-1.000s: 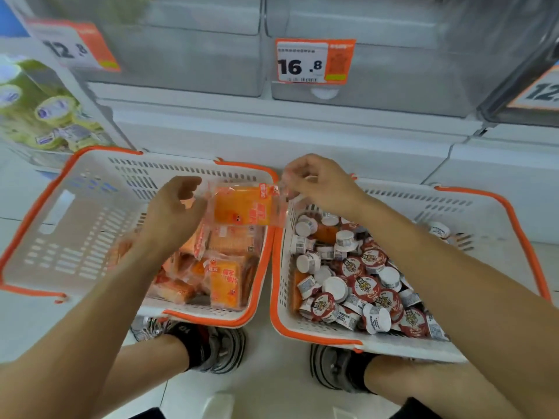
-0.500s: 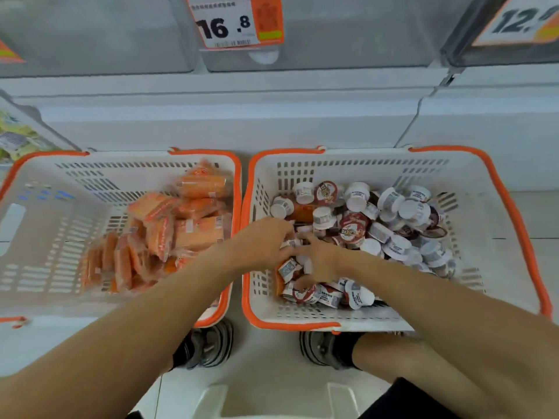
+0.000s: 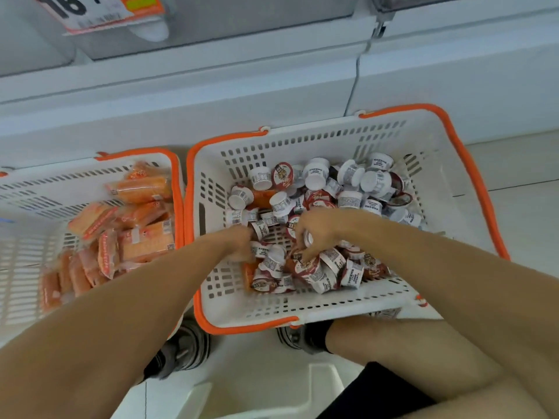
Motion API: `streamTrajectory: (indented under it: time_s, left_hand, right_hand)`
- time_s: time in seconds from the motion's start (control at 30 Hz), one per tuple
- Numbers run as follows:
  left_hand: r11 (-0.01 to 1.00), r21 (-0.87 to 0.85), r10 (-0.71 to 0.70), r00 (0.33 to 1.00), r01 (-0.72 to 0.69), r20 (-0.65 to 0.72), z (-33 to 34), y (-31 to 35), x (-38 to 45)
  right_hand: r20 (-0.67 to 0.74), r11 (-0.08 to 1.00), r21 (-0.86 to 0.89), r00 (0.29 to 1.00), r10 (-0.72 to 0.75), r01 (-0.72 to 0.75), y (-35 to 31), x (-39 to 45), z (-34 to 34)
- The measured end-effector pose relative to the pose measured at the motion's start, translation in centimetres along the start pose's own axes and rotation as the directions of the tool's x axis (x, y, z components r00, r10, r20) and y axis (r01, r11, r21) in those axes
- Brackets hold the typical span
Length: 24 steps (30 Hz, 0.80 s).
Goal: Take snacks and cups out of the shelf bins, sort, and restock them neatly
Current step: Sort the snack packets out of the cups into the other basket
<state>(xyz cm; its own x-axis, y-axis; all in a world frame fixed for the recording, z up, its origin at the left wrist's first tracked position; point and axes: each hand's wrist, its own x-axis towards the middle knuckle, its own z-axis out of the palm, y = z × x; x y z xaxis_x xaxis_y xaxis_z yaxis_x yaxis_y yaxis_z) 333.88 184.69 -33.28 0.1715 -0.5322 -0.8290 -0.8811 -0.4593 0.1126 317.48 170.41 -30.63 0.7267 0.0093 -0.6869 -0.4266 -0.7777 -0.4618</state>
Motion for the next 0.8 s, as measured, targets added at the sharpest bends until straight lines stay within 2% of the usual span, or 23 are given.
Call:
streamTrajectory:
  time_s: [0.13, 0.27, 0.37, 0.47, 0.57, 0.63, 0.73, 0.8]
  left_hand:
    - [1.0, -0.005, -0.031, 0.999, 0.031, -0.03, 0.3, 0.3, 0.6]
    - [0.999, -0.004, -0.046, 0.995, 0.046, -0.092, 0.6, 0.6, 0.5]
    - [0.999, 0.005, -0.047, 0.994, 0.048, -0.101, 0.4, 1.1, 0.0]
    - [0.998, 0.016, -0.051, 0.995, 0.053, -0.082, 0.3, 1.4, -0.5]
    - [0.999, -0.004, -0.046, 0.994, 0.046, -0.096, 0.0, 1.8, -1.3]
    - [0.996, -0.08, -0.059, 0.985, 0.046, -0.163, -0.5, 1.9, -2.3]
    - [0.978, -0.204, -0.097, 0.949, 0.036, -0.299, -2.0, 1.3, -5.0]
    - [0.959, -0.283, -0.097, 0.913, -0.022, -0.396, -3.2, 0.3, -7.3]
  right_hand:
    - [-0.065, 0.992, 0.115, 0.996, 0.056, -0.049, 1.8, -1.9, -1.7]
    - [-0.261, 0.941, 0.339, 0.962, 0.08, 0.014, 2.4, -3.4, -2.2]
    - [-0.359, 0.981, 0.193, 0.928, 0.101, -0.032, 2.7, -3.5, -2.2]
    - [-0.305, 0.992, 0.033, 0.944, 0.126, -0.122, 3.2, -3.0, -1.3]
    - [-0.331, 0.989, -0.011, 0.934, 0.136, -0.148, 3.1, -2.4, -0.6]
    - [-0.403, 0.985, -0.041, 0.905, 0.137, -0.167, 2.6, -1.9, -0.8]
    - [-0.507, 0.998, 0.03, 0.86, 0.066, -0.059, 1.9, -0.8, -1.2]
    - [-0.539, 0.996, 0.085, 0.84, 0.062, -0.019, 0.8, 0.3, -1.6]
